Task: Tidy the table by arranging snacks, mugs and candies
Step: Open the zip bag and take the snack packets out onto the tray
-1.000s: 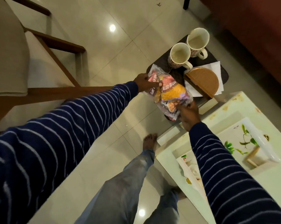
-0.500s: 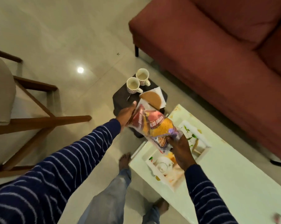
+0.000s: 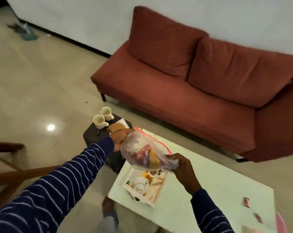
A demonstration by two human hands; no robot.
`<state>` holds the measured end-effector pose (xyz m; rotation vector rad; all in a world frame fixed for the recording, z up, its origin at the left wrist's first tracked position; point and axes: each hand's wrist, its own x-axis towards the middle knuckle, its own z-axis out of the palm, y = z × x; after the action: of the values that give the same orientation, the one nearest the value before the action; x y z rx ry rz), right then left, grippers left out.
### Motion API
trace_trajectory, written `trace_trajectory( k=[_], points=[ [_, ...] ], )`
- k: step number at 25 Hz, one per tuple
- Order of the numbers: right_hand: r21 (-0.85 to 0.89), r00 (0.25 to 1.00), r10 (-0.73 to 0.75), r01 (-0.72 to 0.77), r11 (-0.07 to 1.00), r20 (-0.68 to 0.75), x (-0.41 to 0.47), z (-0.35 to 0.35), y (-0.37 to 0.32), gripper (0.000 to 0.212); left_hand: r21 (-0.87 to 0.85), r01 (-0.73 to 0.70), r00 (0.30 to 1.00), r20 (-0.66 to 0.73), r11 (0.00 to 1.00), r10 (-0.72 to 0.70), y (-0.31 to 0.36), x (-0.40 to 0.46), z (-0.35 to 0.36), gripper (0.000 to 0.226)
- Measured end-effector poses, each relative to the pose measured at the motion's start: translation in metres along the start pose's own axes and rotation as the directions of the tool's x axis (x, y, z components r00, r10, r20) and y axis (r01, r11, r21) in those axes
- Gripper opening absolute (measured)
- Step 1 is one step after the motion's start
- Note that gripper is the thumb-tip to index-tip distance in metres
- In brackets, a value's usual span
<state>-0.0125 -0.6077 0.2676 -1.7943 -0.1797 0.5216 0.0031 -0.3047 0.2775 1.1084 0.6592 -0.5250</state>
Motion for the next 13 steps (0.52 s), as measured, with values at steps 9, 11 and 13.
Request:
trace_trajectory(
  k=[9, 11, 13],
  points=[
    [-0.144, 0.966, -0.205, 0.183, 0.972, -0.158, -0.105, -0.127, 0.001, 0.039, 0.357, -0.411, 0.902, 0.025, 0.839, 0.432, 0.003, -0.055, 0.18, 0.025],
    [-0.219, 0.964, -0.211, 0.174, 0.96, -0.162, -0.127, -0.151, 0.003, 0.045, 0.337, -0.498, 0.854, 0.031, 0.799, 0.52, -0.006, -0.065, 0.215, 0.032],
    [-0.319, 0.963, -0.215, 0.155, 0.935, -0.16, -0.147, -0.175, 0.006, 0.051, 0.344, -0.582, 0.795, 0.049, 0.737, 0.605, -0.013, -0.075, 0.242, 0.035]
  ],
)
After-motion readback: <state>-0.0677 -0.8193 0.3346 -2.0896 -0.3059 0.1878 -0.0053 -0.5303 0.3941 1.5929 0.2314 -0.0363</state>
